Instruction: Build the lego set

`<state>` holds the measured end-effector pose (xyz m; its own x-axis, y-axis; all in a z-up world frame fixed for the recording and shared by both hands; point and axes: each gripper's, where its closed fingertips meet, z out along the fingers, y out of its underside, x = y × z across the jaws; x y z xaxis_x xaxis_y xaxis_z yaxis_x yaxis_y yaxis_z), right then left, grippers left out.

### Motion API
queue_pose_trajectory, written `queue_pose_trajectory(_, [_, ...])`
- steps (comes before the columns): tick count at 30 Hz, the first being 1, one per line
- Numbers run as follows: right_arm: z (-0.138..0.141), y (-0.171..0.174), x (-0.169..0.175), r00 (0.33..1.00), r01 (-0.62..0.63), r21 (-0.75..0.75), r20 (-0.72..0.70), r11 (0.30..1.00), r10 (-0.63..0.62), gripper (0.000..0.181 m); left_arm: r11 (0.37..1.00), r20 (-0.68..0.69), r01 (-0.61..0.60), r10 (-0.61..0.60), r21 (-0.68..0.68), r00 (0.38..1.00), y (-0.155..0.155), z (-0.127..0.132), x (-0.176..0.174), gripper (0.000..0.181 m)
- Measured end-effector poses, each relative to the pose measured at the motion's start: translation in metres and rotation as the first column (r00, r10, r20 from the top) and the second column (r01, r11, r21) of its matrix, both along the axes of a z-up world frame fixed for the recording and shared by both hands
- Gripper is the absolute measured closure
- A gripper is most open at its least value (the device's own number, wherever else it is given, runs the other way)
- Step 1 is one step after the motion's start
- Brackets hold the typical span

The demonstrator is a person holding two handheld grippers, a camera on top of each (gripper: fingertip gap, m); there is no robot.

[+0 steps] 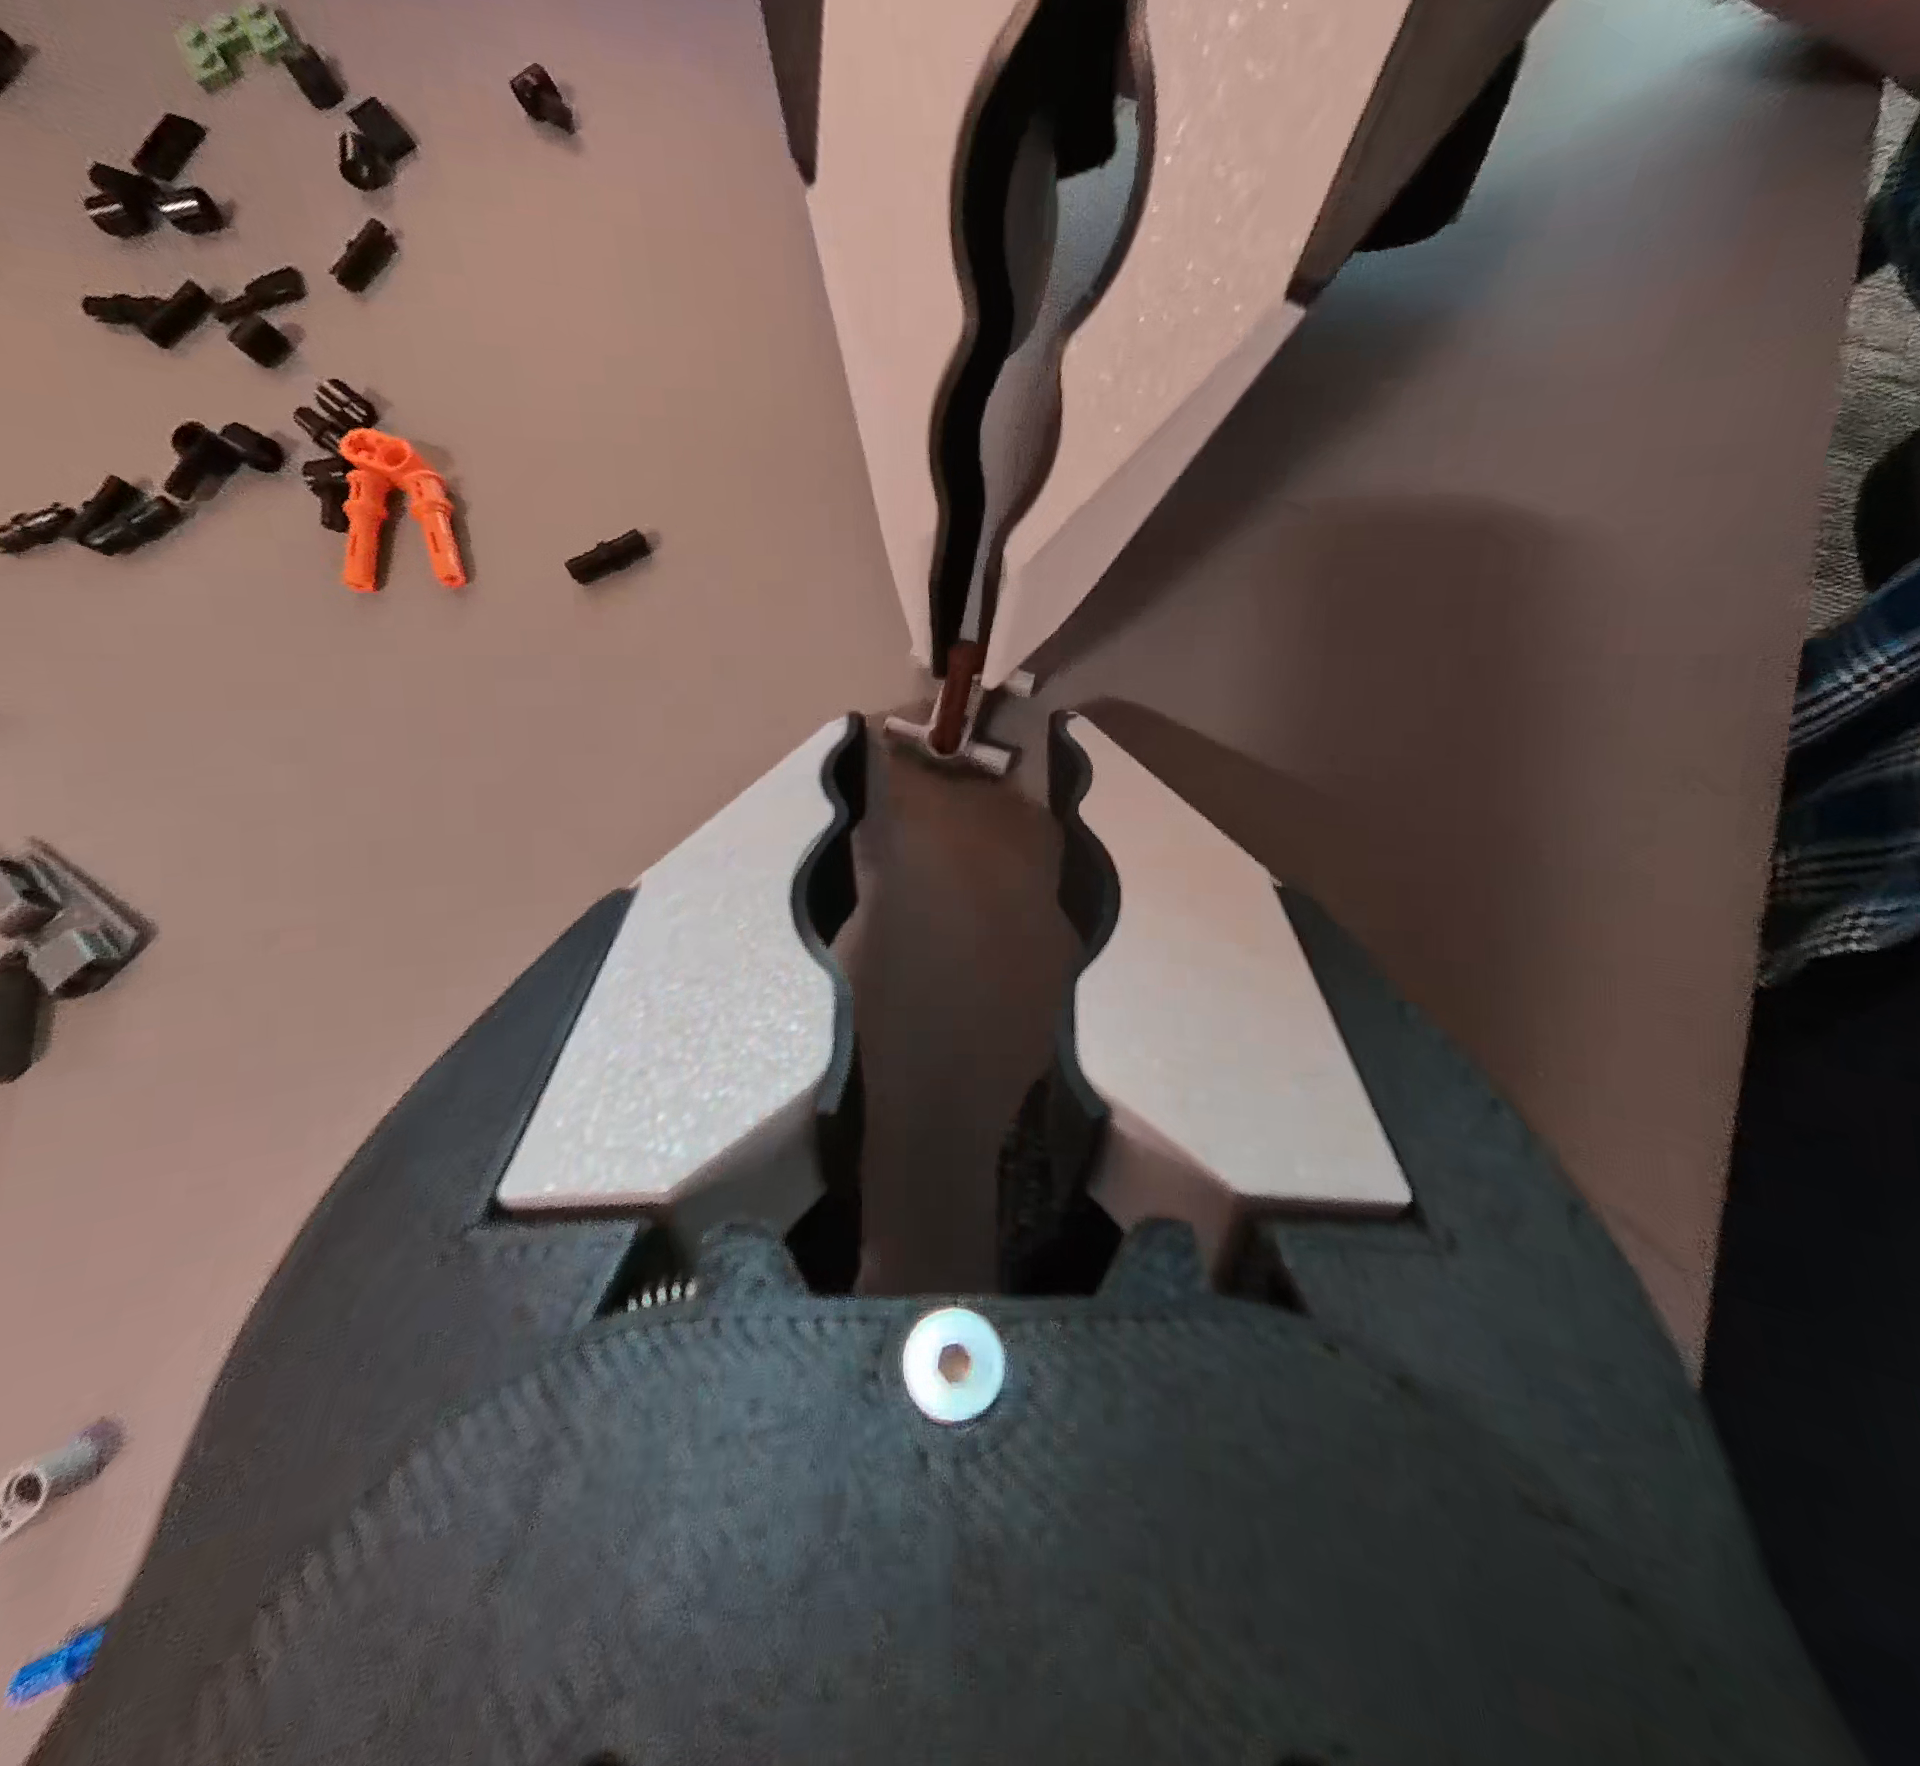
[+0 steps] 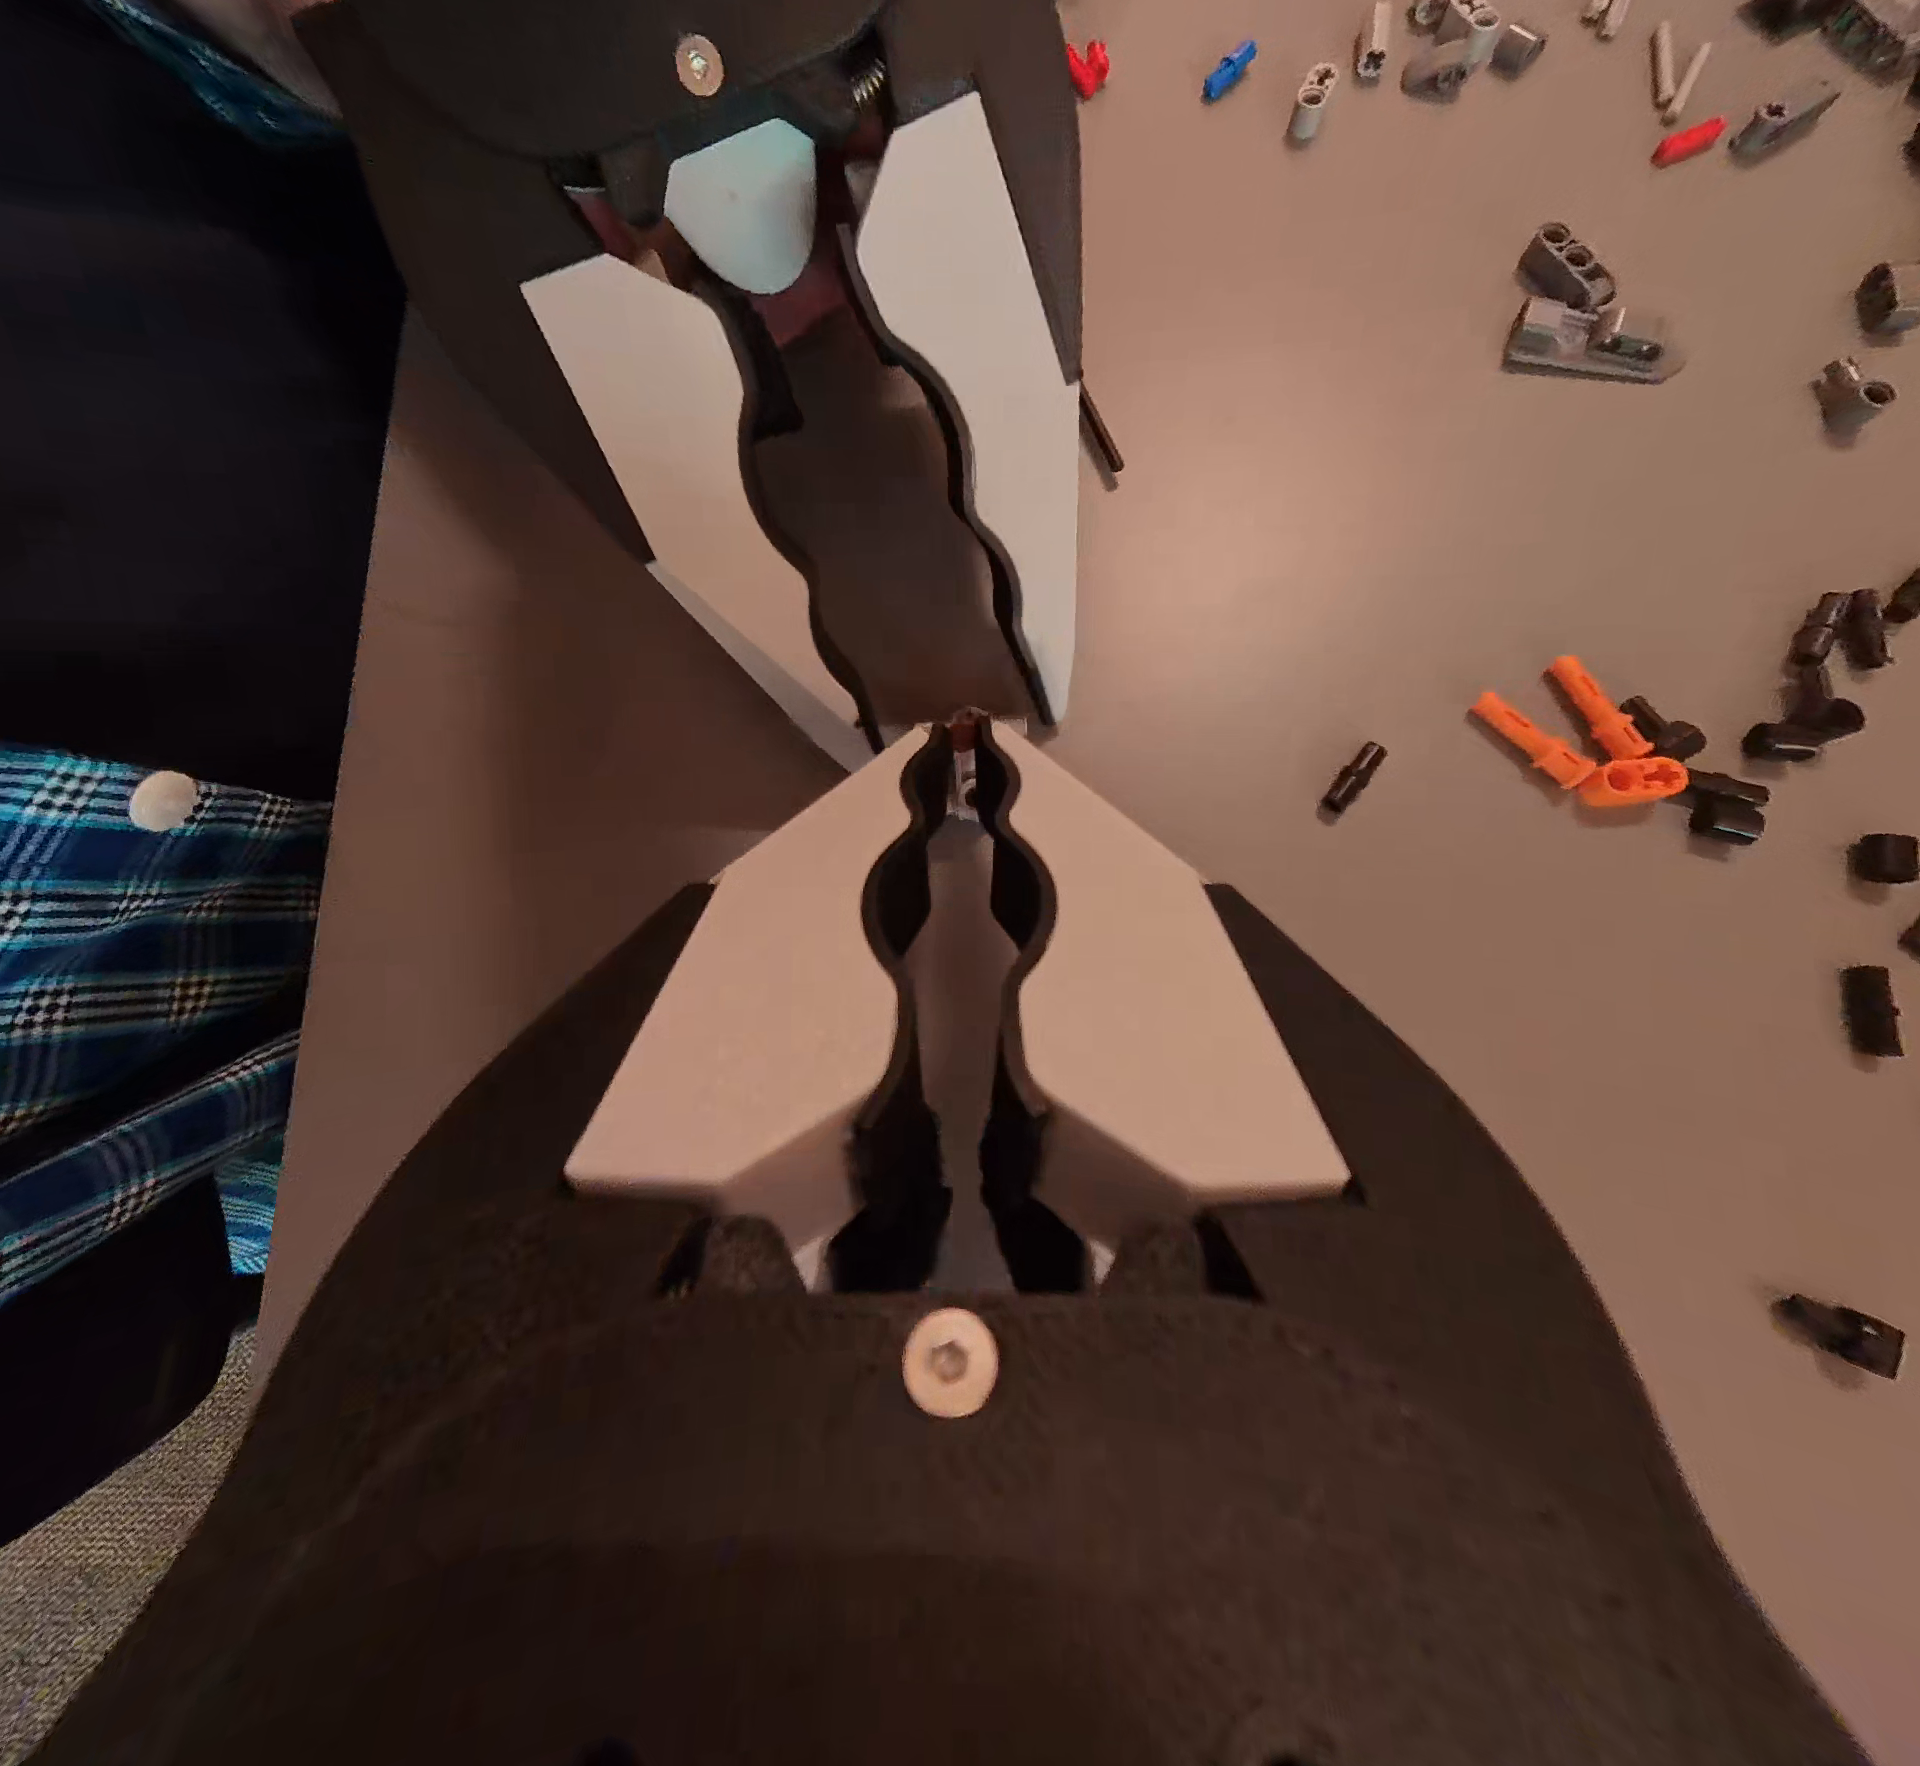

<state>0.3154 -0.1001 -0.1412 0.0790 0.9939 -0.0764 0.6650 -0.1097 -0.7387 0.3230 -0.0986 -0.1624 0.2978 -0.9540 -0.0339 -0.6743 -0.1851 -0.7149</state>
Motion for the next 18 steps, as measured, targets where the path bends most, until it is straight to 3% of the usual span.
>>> queue_pose_trajectory(1, [0.0, 0.0002, -0.0002, 1.0, 0.0, 0.0, 0.002, 1.0, 0.0, 0.179, 1.0, 0.001, 0.001, -0.001, -0.004, 1.0, 0.0003, -0.0001, 0.0002, 0.148])
queue_pose_trajectory(9, [-0.0006, -0.001, 0.0006, 0.998, -0.008, 0.025, 0.056, 1.0, 0.007, 0.18, 1.0, -0.009, 0.005, -0.005, 0.026, 1.0, 0.0021, 0.0001, -0.0013, 0.163])
queue_pose_trajectory(18, [-0.0002, -0.0037, -0.0012, 0.979, -0.046, 0.107, 0.202, 0.993, 0.023, 0.18, 0.999, -0.034, 0.022, -0.02, 0.048, 0.999, -0.0015, 0.0005, -0.0011, 0.157])
